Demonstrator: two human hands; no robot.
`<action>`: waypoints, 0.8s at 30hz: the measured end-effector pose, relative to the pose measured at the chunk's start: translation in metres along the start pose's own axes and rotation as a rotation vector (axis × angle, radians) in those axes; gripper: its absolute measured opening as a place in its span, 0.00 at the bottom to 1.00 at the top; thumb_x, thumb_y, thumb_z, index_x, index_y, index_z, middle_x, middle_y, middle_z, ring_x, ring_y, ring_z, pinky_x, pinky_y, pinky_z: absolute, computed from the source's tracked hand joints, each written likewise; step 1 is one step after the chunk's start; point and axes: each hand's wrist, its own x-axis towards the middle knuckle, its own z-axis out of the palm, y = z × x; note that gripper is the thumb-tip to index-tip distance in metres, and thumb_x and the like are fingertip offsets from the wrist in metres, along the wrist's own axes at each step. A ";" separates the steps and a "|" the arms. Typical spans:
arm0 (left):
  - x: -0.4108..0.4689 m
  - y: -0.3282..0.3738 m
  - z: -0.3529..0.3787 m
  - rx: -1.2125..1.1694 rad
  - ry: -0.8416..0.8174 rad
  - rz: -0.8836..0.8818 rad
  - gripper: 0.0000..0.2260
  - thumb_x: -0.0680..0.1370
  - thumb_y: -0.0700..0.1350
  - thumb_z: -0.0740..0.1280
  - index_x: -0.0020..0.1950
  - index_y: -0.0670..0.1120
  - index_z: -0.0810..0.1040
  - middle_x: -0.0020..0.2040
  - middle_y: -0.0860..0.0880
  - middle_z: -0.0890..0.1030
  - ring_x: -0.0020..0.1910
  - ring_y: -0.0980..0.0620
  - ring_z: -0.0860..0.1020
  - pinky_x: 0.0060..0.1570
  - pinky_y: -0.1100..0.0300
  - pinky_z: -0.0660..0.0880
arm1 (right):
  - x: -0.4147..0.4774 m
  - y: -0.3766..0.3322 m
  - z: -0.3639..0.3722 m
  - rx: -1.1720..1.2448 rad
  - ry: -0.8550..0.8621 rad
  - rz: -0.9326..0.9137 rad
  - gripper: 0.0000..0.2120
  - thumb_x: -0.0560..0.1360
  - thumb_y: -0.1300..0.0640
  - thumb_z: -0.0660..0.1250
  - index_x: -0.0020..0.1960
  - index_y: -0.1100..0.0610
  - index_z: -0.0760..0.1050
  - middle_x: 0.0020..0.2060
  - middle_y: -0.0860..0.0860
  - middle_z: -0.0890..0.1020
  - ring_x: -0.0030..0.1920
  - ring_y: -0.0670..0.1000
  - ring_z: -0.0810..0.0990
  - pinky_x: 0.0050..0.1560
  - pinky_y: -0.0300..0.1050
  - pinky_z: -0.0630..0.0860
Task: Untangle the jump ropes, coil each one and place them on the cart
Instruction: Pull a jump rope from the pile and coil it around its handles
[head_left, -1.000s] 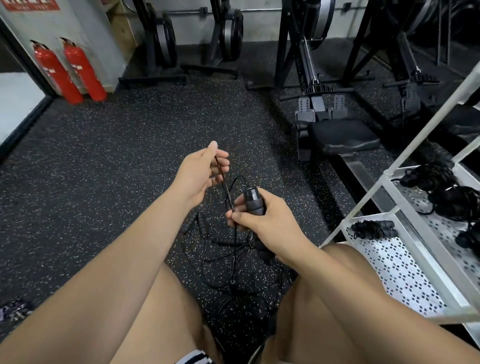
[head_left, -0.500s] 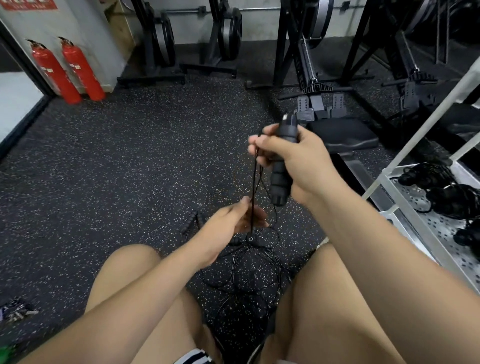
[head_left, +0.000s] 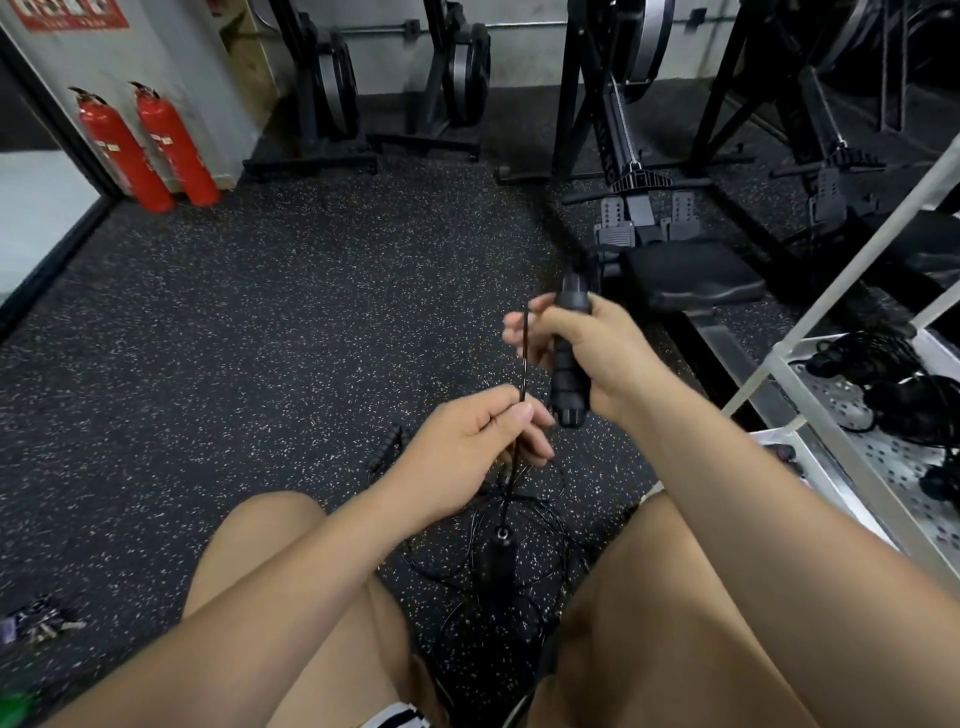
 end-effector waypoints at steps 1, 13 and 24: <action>0.002 0.003 -0.003 -0.028 0.012 0.014 0.12 0.90 0.44 0.59 0.58 0.45 0.83 0.49 0.47 0.89 0.50 0.48 0.87 0.55 0.51 0.80 | -0.005 0.008 -0.001 -0.021 -0.027 0.032 0.11 0.79 0.72 0.67 0.60 0.63 0.76 0.54 0.62 0.89 0.54 0.60 0.89 0.50 0.51 0.86; 0.037 0.015 -0.027 -0.269 0.187 0.029 0.13 0.89 0.44 0.61 0.58 0.42 0.84 0.49 0.44 0.87 0.48 0.48 0.85 0.46 0.55 0.79 | -0.067 0.075 -0.011 -0.167 -0.261 0.148 0.17 0.77 0.76 0.65 0.62 0.64 0.77 0.57 0.59 0.89 0.61 0.57 0.87 0.65 0.53 0.79; 0.052 -0.028 -0.033 -0.465 0.346 -0.261 0.17 0.90 0.49 0.59 0.64 0.39 0.82 0.50 0.44 0.88 0.49 0.49 0.85 0.52 0.52 0.78 | -0.078 0.087 -0.003 -0.166 -0.148 0.028 0.12 0.79 0.76 0.68 0.59 0.67 0.74 0.51 0.63 0.88 0.49 0.60 0.89 0.54 0.50 0.85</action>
